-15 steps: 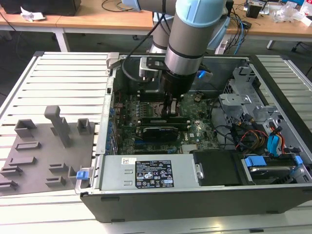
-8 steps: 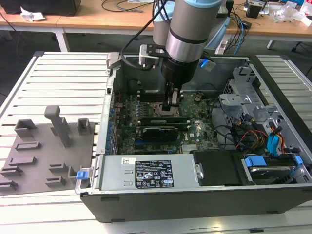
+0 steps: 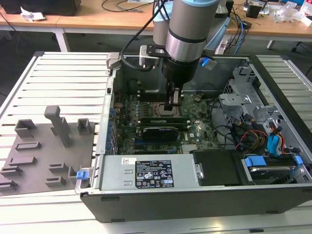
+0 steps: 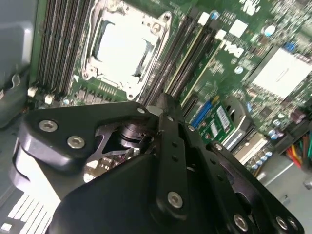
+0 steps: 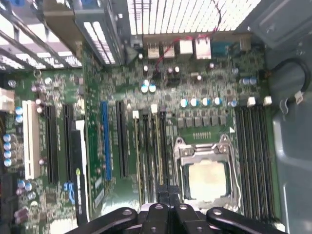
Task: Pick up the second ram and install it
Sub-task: 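Insert the second ram into the second slot, then press down the second ram until it locks into place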
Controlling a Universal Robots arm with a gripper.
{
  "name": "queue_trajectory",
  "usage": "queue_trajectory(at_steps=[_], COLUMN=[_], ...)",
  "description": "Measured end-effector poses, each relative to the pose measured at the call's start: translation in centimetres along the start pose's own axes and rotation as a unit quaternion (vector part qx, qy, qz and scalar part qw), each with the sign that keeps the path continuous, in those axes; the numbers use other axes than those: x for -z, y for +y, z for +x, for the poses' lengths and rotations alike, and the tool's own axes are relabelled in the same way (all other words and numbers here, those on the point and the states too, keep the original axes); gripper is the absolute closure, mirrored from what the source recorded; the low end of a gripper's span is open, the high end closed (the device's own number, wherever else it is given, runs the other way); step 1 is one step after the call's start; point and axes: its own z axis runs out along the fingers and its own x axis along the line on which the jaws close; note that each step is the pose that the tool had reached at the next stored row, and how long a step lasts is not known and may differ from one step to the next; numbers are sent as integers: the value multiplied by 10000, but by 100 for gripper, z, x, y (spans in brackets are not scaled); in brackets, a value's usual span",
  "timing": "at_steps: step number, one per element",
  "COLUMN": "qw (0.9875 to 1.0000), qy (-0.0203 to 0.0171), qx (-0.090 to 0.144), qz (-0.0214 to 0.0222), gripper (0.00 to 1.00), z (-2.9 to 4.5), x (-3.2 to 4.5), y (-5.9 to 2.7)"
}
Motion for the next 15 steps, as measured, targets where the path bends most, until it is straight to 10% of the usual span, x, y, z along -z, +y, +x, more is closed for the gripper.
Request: queue_trajectory(at_steps=[12,15], qw=[10000,10000], qy=[-1,8], qx=[1,35], qz=[16,7], gripper=[89,89], z=[0,-8], x=[-4,-103], y=[-5,-171])
